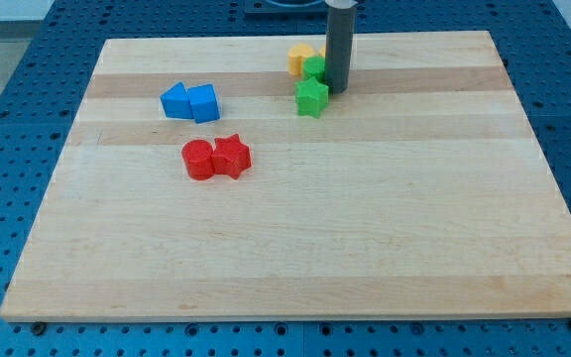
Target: Move your arm to the bottom of the green star
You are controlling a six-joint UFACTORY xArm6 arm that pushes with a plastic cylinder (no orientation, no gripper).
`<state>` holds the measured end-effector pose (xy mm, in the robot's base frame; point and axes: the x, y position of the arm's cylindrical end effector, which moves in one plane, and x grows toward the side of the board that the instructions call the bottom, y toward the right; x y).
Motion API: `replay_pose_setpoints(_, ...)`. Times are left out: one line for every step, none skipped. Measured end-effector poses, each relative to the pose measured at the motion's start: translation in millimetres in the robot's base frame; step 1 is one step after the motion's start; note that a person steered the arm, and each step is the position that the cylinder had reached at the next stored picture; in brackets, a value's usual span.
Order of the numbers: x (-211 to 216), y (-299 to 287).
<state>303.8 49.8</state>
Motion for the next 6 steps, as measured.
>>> replay_pose_setpoints(2,1)
replay_pose_setpoints(21,5)
replay_pose_setpoints(53,5)
replay_pose_setpoints(88,-13)
replay_pose_setpoints(85,-46)
replay_pose_setpoints(74,-53)
